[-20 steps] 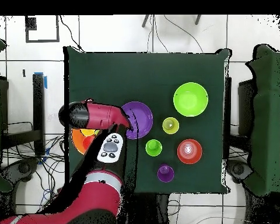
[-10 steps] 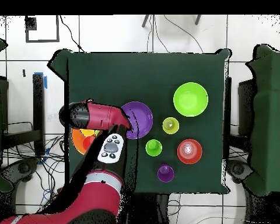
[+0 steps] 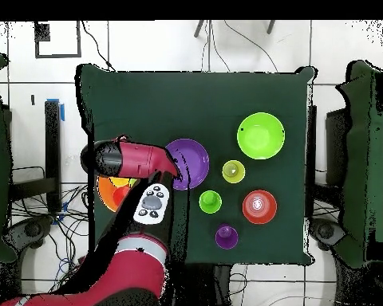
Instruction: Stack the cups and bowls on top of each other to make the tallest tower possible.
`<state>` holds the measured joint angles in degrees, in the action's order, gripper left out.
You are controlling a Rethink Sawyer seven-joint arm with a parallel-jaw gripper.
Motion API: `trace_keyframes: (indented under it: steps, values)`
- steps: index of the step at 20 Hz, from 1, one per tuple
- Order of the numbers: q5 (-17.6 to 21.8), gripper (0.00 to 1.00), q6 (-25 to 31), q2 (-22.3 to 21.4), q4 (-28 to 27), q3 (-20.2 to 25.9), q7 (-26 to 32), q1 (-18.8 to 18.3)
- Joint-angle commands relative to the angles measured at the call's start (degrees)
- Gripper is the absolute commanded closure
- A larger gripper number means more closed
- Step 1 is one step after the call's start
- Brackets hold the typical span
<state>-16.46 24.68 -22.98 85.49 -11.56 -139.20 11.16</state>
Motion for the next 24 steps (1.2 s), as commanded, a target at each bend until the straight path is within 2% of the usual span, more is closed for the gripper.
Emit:
trace_keyframes:
  steps: [1,12,24]
  values:
    - [-1.42,0.00,0.74,-0.34,4.52,4.13,-8.34,0.12]
    - [-1.74,0.00,2.61,-2.50,5.32,3.91,-8.28,0.20]
    - [-2.32,0.00,0.57,-1.66,5.84,4.44,-7.82,-0.11]
